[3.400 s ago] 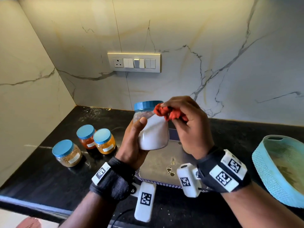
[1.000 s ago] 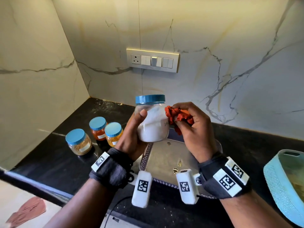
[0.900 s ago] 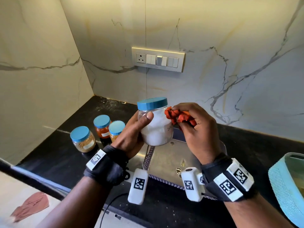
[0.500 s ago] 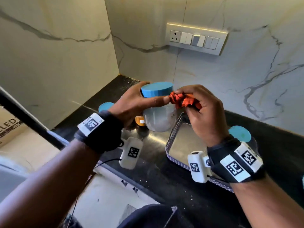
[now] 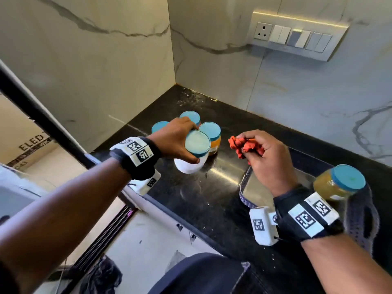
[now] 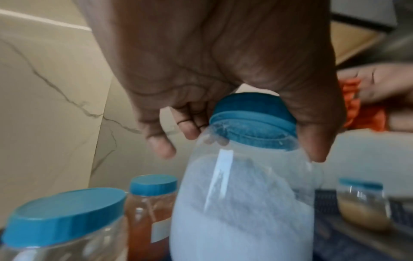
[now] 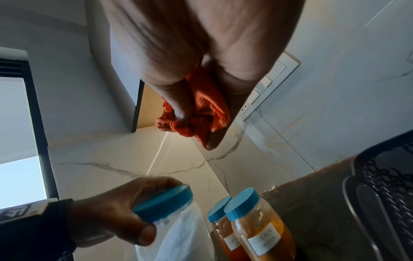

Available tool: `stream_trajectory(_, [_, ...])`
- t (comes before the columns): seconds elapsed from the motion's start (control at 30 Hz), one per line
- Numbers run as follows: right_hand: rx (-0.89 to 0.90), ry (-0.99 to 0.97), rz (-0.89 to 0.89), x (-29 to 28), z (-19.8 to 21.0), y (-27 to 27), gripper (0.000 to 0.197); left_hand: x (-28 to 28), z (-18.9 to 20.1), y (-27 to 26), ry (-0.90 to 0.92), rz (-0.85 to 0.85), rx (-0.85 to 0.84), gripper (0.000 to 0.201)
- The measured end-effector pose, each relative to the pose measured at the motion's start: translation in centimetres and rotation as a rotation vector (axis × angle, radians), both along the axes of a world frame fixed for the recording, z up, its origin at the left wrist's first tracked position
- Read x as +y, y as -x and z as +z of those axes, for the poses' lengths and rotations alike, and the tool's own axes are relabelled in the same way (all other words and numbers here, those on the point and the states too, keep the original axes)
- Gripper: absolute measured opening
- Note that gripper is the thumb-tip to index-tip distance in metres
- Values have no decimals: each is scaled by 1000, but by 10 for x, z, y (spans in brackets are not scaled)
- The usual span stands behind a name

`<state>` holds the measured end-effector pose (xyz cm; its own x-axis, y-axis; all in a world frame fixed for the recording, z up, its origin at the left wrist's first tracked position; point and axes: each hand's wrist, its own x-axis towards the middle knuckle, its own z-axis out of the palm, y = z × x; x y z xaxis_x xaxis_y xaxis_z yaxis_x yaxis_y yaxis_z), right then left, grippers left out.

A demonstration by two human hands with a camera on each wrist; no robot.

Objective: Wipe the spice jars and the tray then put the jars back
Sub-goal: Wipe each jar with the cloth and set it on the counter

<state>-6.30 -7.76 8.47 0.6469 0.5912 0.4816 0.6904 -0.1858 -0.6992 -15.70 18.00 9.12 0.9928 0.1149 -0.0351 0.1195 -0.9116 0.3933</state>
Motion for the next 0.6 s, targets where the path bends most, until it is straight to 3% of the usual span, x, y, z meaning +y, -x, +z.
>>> stream_trajectory(0.2, [65, 4, 18, 2, -10, 7, 37, 35, -28, -24, -367, -29, 196, 86])
stream_trajectory(0.43, [192, -44, 9, 0, -26, 7, 36, 44, -48, -36, -440, -18, 310, 86])
stream_trajectory(0.6, [199, -7, 0, -3, -33, 6, 39, 46, -49, -40, -394, 16, 340, 83])
